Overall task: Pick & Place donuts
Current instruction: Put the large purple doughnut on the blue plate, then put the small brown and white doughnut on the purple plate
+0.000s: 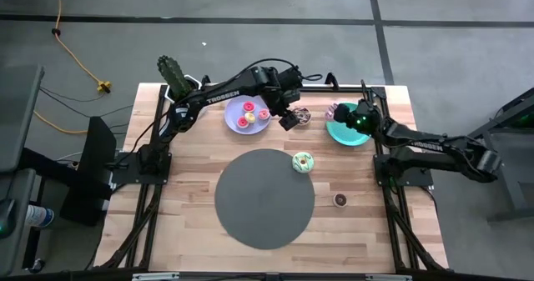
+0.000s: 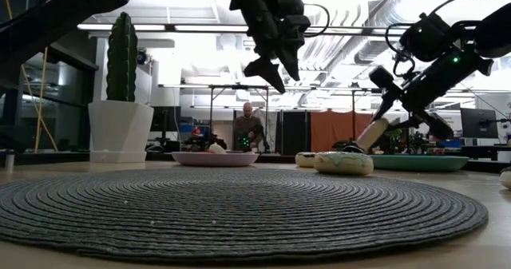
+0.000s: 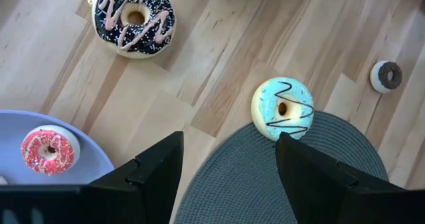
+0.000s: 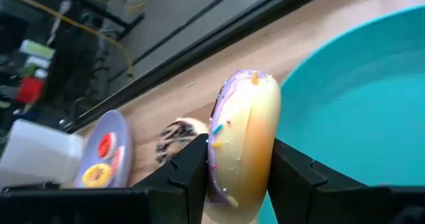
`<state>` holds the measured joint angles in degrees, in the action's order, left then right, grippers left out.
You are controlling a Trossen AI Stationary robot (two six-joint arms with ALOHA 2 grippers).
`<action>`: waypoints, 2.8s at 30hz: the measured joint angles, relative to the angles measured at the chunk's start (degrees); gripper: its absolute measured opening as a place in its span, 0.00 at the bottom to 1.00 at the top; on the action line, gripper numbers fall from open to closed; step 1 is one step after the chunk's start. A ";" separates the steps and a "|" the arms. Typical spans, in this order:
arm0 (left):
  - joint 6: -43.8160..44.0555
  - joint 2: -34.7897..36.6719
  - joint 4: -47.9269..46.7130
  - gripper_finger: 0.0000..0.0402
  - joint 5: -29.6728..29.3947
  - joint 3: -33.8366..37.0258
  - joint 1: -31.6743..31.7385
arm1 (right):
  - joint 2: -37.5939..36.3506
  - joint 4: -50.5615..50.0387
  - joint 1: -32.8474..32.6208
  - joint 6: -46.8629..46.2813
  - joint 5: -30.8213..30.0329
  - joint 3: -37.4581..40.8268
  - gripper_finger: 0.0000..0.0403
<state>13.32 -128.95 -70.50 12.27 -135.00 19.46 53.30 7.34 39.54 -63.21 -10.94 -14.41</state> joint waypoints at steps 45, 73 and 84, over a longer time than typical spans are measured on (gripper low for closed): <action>-0.61 7.62 -0.43 0.57 -1.28 0.04 0.87 | -0.09 -14.22 6.32 10.11 0.31 0.00 0.72; 15.69 55.24 27.01 0.57 -12.98 58.87 -4.44 | -0.13 -20.37 14.52 31.45 1.09 -7.39 0.72; 27.85 84.21 50.26 0.57 -21.82 95.07 -11.40 | -0.15 -24.66 15.62 31.72 4.08 -12.27 0.72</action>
<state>41.17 -44.73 -20.24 -9.55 -39.93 8.06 53.15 -17.32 55.16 -31.49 -6.86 -26.68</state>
